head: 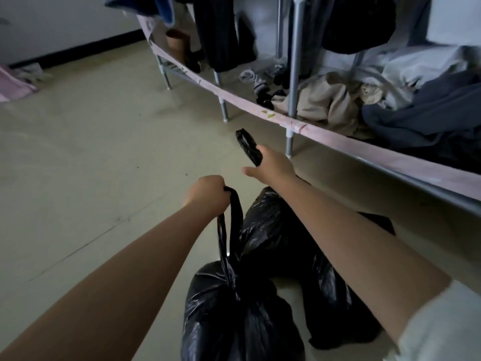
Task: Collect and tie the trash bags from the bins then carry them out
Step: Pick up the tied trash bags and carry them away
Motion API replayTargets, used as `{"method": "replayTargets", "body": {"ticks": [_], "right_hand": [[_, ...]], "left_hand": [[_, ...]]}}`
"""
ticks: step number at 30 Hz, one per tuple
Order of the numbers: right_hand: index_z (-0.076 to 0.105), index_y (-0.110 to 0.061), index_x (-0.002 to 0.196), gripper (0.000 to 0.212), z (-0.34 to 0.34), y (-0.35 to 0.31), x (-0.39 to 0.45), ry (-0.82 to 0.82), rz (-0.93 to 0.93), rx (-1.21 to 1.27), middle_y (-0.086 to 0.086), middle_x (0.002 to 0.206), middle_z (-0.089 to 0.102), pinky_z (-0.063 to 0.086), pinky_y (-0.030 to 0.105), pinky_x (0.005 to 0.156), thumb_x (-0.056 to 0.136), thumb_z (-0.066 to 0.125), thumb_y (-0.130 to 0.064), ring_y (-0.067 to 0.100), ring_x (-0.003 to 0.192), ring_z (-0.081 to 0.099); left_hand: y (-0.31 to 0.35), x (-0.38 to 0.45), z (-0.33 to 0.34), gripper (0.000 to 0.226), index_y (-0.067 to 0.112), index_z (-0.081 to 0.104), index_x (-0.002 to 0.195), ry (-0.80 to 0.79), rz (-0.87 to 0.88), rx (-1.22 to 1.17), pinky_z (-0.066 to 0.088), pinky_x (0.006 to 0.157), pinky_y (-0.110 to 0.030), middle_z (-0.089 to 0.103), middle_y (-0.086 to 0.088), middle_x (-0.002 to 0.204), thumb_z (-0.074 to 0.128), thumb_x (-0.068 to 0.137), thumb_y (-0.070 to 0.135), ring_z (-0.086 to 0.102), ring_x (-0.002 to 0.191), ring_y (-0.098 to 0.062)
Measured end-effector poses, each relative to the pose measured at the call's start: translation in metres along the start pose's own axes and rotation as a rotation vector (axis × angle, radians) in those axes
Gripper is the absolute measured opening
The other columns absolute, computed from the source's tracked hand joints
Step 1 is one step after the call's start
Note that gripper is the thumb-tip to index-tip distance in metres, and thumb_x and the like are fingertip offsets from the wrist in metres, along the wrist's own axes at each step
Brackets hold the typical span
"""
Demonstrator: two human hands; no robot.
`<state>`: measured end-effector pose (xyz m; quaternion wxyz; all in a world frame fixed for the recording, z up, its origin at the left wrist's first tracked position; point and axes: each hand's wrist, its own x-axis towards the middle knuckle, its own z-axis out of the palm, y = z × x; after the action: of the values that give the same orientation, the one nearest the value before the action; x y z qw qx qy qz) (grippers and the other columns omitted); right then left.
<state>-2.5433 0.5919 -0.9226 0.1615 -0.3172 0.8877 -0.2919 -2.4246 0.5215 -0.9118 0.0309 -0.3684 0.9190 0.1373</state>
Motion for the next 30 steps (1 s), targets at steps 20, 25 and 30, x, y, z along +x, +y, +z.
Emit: {"method": "replayTargets", "body": {"ticks": [20, 25, 30], "right_hand": [[0.061, -0.003, 0.102, 0.025, -0.025, -0.039, -0.097, 0.326, -0.178, -0.630, 0.018, 0.105, 0.058, 0.040, 0.038, 0.083, 0.089, 0.047, -0.019, 0.034, 0.102, 0.052], [0.057, -0.008, 0.104, 0.022, -0.031, -0.060, -0.131, 0.182, -0.176, -0.742, 0.014, 0.113, 0.055, 0.035, 0.039, 0.089, 0.089, 0.045, -0.018, 0.032, 0.110, 0.045], [0.056, -0.008, 0.106, 0.023, -0.045, -0.105, -0.169, -0.109, -0.227, -0.850, 0.013, 0.113, 0.050, 0.034, 0.038, 0.090, 0.090, 0.043, -0.018, 0.030, 0.111, 0.040]], "left_hand": [[-0.037, -0.050, -0.036, 0.022, 0.003, 0.053, 0.095, 0.089, 0.205, -0.177, 0.034, 0.065, -0.030, 0.061, -0.017, 0.098, 0.042, 0.095, 0.022, 0.050, 0.082, -0.028], [-0.027, -0.083, -0.067, 0.018, 0.007, 0.042, 0.092, -0.166, 0.240, -0.295, 0.031, 0.070, -0.028, 0.057, -0.022, 0.114, 0.036, 0.098, 0.023, 0.046, 0.085, -0.026], [-0.046, -0.133, -0.098, 0.030, -0.001, 0.050, 0.108, -0.392, 0.223, -0.414, 0.030, 0.067, -0.029, 0.058, -0.020, 0.116, 0.037, 0.097, 0.024, 0.053, 0.106, -0.030]]}}
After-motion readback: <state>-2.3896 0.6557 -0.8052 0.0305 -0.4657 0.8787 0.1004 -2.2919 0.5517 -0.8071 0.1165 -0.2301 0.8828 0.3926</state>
